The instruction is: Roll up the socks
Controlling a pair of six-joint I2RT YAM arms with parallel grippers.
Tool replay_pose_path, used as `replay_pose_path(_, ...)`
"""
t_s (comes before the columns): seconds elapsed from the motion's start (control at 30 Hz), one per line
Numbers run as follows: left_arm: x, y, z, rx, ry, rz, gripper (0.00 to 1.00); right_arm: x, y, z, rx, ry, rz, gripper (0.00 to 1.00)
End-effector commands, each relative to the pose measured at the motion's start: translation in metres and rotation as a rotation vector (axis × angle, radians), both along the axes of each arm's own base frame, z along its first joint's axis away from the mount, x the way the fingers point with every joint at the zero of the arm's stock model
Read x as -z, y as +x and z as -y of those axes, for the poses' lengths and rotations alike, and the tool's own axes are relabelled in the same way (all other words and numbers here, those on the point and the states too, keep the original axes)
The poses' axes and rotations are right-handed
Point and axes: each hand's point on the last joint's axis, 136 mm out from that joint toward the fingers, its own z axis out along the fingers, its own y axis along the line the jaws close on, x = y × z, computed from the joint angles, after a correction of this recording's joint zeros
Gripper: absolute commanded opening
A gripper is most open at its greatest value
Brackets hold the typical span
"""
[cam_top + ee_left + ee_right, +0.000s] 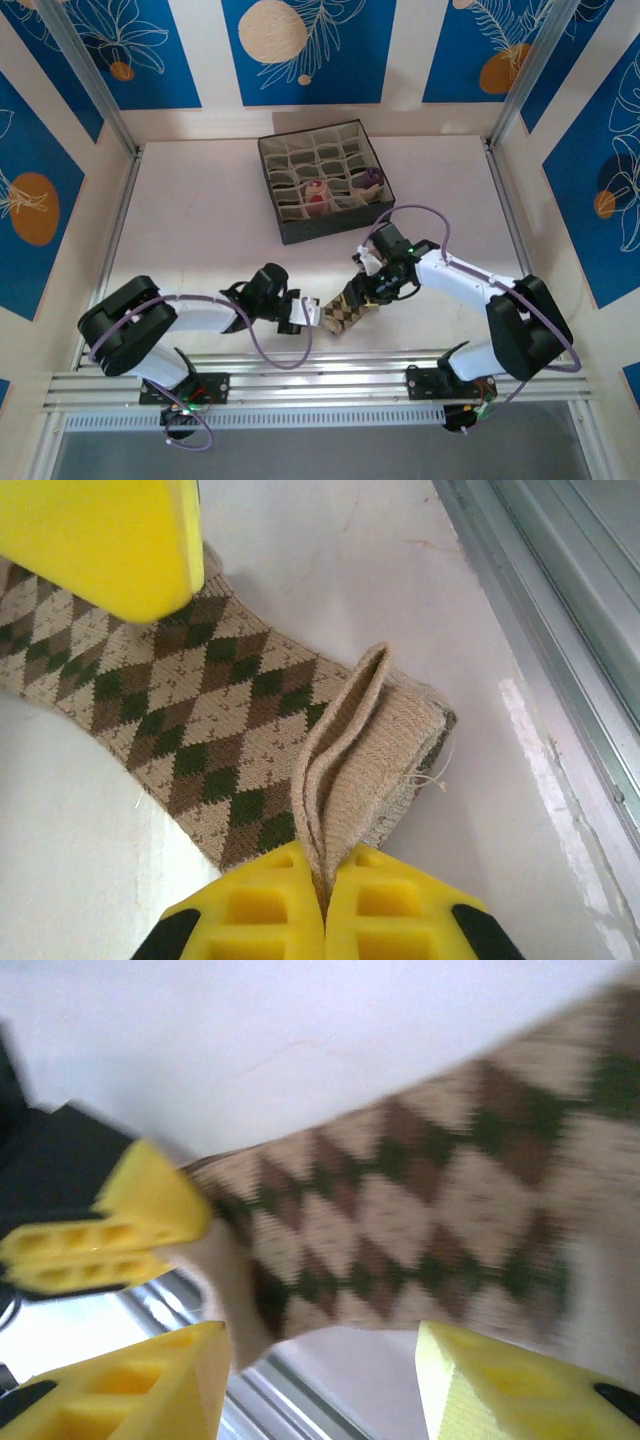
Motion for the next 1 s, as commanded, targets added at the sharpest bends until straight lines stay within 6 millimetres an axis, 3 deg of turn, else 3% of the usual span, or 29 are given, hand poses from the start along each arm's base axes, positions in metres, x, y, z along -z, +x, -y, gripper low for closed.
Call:
replay_pose_path(0.0, 0.006, -0.010, -0.011, -0.039, 0.048, -0.050, 0.00, 0.025, -0.002, 0.015, 0.085, -0.107, -0.109, 0.45)
replay_pose_path(0.13, 0.002, -0.020, -0.010, -0.058, 0.061, -0.082, 0.00, 0.043, 0.018, 0.016, 0.134, -0.192, -0.128, 0.33)
replay_pose_path(0.27, -0.003, -0.026, -0.002, -0.103, 0.056, -0.131, 0.00, 0.044, 0.045, 0.003, 0.130, -0.188, -0.086, 0.27)
replay_pose_path(0.4, -0.005, -0.018, 0.009, -0.207, 0.059, -0.205, 0.00, 0.032, 0.066, -0.004, 0.097, -0.194, -0.011, 0.27)
replay_pose_path(0.47, -0.006, -0.012, 0.015, -0.256, 0.063, -0.250, 0.00, 0.019, 0.069, -0.003, 0.086, -0.183, 0.053, 0.35)
replay_pose_path(0.6, -0.007, -0.009, 0.028, -0.274, 0.078, -0.331, 0.00, -0.003, 0.054, 0.005, 0.092, -0.120, 0.139, 0.46)
replay_pose_path(0.7, -0.003, -0.012, 0.038, -0.241, 0.089, -0.451, 0.00, -0.013, 0.028, 0.001, 0.066, -0.005, 0.134, 0.49)
replay_pose_path(0.87, 0.001, 0.003, 0.045, -0.285, 0.054, -0.664, 0.00, -0.005, -0.005, -0.004, 0.039, 0.087, 0.054, 0.53)
replay_pose_path(0.97, 0.007, 0.008, 0.046, -0.321, 0.115, -0.744, 0.00, 0.001, -0.012, -0.007, 0.034, 0.097, 0.035, 0.54)
